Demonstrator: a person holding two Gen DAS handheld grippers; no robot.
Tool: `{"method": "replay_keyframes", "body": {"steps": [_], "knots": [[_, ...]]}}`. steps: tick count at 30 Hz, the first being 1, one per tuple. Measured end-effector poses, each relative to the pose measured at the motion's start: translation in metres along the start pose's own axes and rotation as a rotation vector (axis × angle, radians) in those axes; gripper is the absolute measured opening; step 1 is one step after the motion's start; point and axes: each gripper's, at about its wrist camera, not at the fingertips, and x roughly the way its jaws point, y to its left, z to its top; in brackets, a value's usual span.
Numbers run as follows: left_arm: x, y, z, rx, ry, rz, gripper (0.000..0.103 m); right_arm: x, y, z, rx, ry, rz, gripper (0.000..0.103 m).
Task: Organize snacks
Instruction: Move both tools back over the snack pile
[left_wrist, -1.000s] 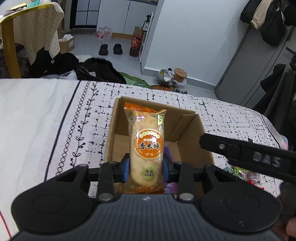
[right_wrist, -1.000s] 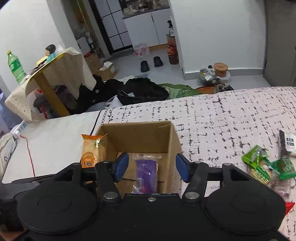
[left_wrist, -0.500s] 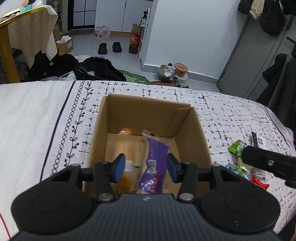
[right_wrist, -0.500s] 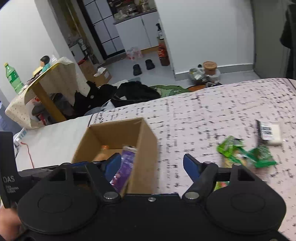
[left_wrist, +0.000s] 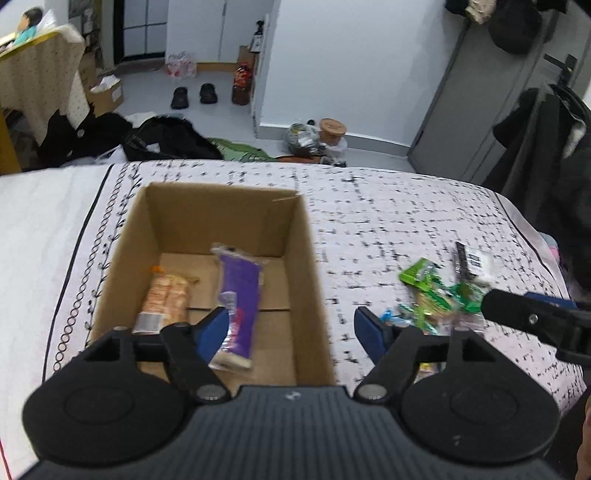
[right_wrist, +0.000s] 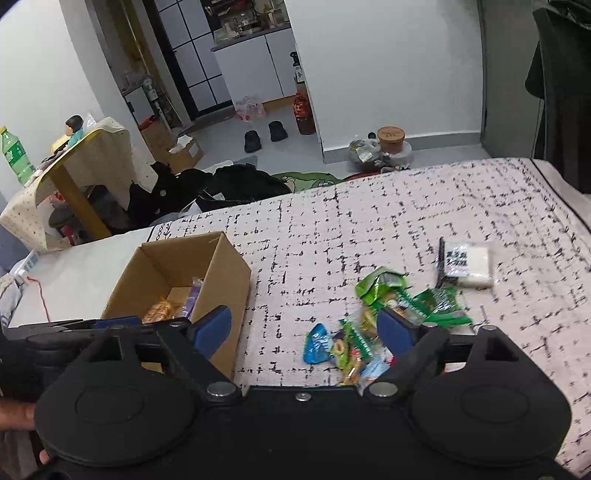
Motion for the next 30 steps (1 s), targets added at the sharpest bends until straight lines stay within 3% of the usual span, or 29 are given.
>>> {"method": "replay_keyframes", "body": {"steps": [11,21,30], "knots": [[-0.004,-0.040,-0.002,0.050,-0.005,0.015,0.083,-0.030,-0.028,0.005,-0.013,-0.031,-0.032,0.098],[-0.016,-0.063,-0.006,0.164,-0.010,-0.062,0.092,-0.056,-0.066,-0.008,-0.012,-0.023,-0.078,0.100],[-0.026,-0.074,-0.016,0.206,-0.018,-0.101,0.098,-0.070,-0.095,-0.026,0.043,-0.010,-0.097,0.100]]}}
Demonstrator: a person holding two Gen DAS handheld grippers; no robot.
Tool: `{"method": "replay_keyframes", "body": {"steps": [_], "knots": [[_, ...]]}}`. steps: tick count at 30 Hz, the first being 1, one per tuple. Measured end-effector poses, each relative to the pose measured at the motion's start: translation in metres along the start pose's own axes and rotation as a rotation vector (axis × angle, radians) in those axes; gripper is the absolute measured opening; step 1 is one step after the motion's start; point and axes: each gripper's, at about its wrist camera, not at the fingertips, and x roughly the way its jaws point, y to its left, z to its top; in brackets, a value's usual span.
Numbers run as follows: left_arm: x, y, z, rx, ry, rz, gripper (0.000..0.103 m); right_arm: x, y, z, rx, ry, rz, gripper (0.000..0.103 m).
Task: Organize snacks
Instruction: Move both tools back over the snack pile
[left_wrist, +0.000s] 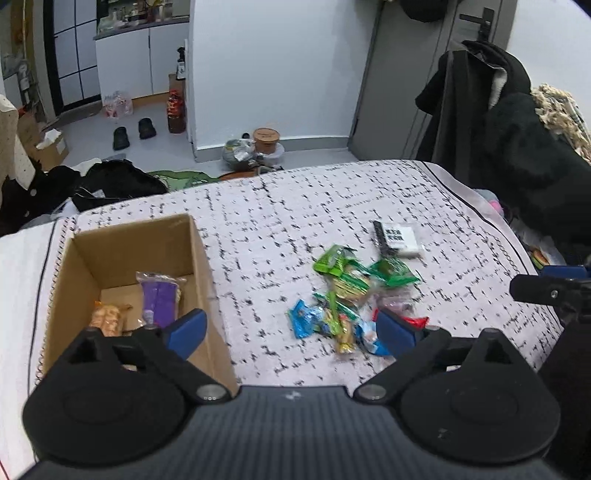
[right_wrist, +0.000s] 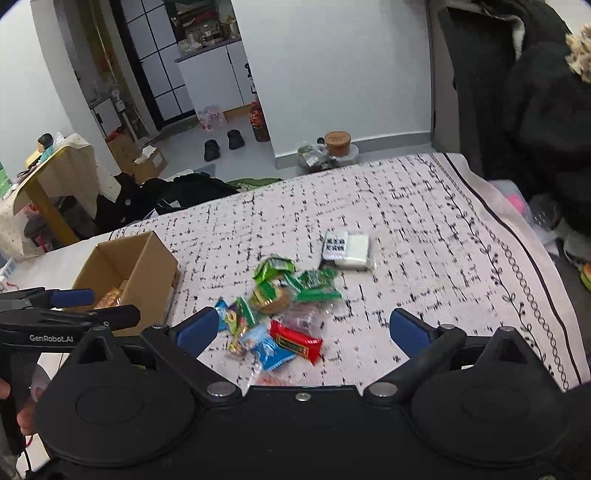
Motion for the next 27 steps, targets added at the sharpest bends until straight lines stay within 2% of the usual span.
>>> {"method": "replay_keyframes", "body": {"steps": [3,11,16,18,23,27], "knots": [[0.004,-0.007,-0.005,0.000,0.024,-0.027,0.098,0.001,-0.005,-0.008,0.001,0.008,-0.003,0.100],[0.016,-0.030,-0.020,0.090,0.063,-0.062,0.098,0.003,-0.008,-0.028,-0.006,0.042,0.017,0.099],[0.024,-0.032,-0.021,0.083,0.083,-0.072,0.098,0.012,-0.012,-0.040,0.002,0.079,0.033,0.091],[0.027,-0.033,-0.021,0.084,0.089,-0.075,0.097,0.016,-0.014,-0.044,0.012,0.090,0.037,0.084],[0.036,-0.034,-0.024,0.099,0.109,-0.091,0.096,0.027,-0.022,-0.049,0.036,0.110,0.041,0.074],[0.043,-0.038,-0.026,0.118,0.111,-0.124,0.088,0.038,-0.029,-0.048,0.052,0.119,0.048,0.069]]}}
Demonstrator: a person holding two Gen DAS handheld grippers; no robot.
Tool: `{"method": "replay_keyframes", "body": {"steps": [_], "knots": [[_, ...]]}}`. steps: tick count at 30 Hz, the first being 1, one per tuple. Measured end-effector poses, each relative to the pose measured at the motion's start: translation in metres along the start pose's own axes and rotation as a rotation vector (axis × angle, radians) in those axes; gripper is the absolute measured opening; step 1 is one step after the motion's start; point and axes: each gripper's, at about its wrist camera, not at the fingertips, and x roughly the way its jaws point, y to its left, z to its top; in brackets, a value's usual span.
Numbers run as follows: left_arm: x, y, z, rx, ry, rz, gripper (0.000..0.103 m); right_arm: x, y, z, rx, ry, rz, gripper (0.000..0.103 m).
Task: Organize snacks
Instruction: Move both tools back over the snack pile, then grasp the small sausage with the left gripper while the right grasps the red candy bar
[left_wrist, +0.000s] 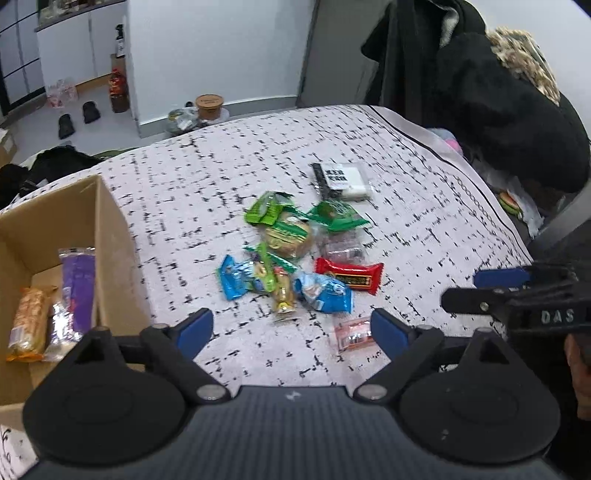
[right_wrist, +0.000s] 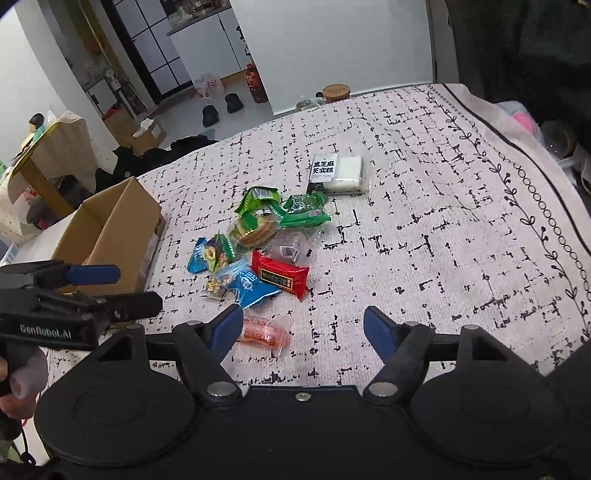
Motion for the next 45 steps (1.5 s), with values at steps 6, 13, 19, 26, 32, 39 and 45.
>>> {"method": "replay_keyframes", "body": {"steps": [6,13,19,26,32,39,45], "knots": [[0.018,-0.005,0.000,-0.002,0.028,-0.009,0.062,0.016,-0.008,0.004,0.018,0.021,0.032,0.060],[0.040,0.001,0.007,-0.047,0.049,0.003,0.043,0.031,-0.009,0.013,0.033,0.039,0.057,0.056],[0.065,0.005,0.009,-0.091,0.078,0.024,0.024,0.047,-0.007,0.018,0.030,0.040,0.072,0.052],[0.085,0.012,0.012,-0.141,0.103,0.038,0.023,0.061,-0.003,0.024,0.011,0.042,0.073,0.049],[0.097,0.013,0.017,-0.184,0.110,0.044,0.024,0.076,-0.002,0.029,0.003,0.046,0.066,0.049],[0.105,0.012,0.018,-0.192,0.115,0.057,0.024,0.090,-0.006,0.032,0.012,0.041,0.063,0.050],[0.104,0.008,0.009,-0.180,0.099,0.073,0.023,0.102,0.000,0.028,-0.016,0.067,0.060,0.051]]}}
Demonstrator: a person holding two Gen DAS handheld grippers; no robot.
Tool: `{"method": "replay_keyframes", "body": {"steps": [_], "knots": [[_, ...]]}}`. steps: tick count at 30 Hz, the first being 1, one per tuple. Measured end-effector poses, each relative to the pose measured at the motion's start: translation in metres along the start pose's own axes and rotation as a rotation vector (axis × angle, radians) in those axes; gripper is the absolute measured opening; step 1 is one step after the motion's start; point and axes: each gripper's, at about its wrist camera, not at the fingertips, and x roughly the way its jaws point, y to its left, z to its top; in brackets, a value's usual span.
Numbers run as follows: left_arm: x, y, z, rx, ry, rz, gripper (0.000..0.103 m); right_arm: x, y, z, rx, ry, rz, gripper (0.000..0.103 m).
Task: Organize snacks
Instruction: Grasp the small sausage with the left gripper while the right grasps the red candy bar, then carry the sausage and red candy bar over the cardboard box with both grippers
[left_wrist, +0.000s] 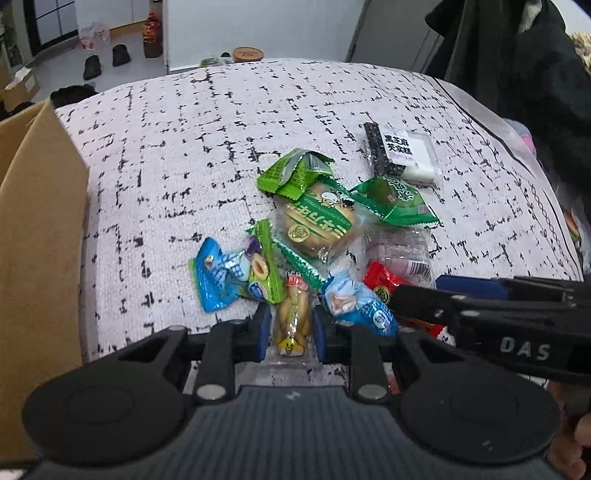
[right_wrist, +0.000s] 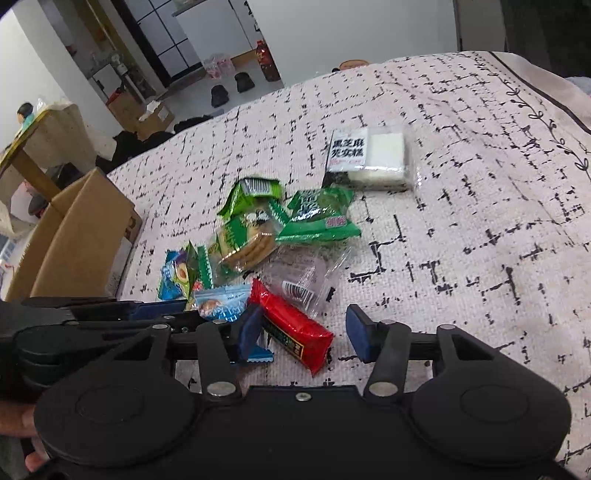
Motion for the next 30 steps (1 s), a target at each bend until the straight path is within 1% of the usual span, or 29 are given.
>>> {"method": "replay_keyframes", "body": {"steps": [1,2,4,5,6,8,10,11,12,14,20,30], "knots": [[-0.001,-0.001,-0.002,0.007,-0.006,0.003,0.020,0.001,0.001,-0.001,-0.006,-0.001,-0.004,0.051],[-0.002,-0.001,-0.004,0.011,-0.010,0.005,0.019,0.001,0.003,-0.002,-0.013,-0.004,-0.007,0.051],[-0.005,-0.001,-0.006,0.000,-0.011,-0.009,0.018,0.001,0.006,-0.003,-0.034,0.000,-0.018,0.045],[-0.006,-0.001,-0.006,-0.001,-0.014,-0.015,0.018,0.001,0.008,-0.003,-0.043,0.006,-0.014,0.038],[-0.009,-0.001,-0.007,-0.002,-0.018,-0.022,0.018,0.001,0.009,-0.004,-0.050,0.014,-0.008,0.034],[-0.011,-0.003,-0.009,0.004,-0.011,-0.030,0.017,-0.001,0.012,-0.005,-0.055,0.027,0.005,0.027],[-0.014,-0.002,-0.011,0.006,-0.005,-0.040,0.017,-0.004,0.014,-0.007,-0.035,0.044,0.025,0.022],[-0.016,-0.001,-0.012,0.006,-0.005,-0.043,0.017,-0.005,0.014,-0.008,-0.026,0.049,0.034,0.018],[-0.019,0.000,-0.013,0.005,-0.007,-0.050,0.017,-0.008,0.015,-0.010,-0.024,0.052,0.040,0.017],[-0.025,0.002,-0.014,0.005,-0.019,-0.057,0.017,-0.014,0.018,-0.013,-0.029,0.049,0.039,0.017],[-0.046,0.008,-0.007,-0.003,-0.069,-0.069,0.017,-0.032,0.025,-0.011,-0.033,-0.002,0.037,0.016],[-0.071,0.015,0.007,0.007,-0.130,-0.056,0.017,-0.055,0.046,-0.002,-0.045,-0.071,0.007,0.016]]}}
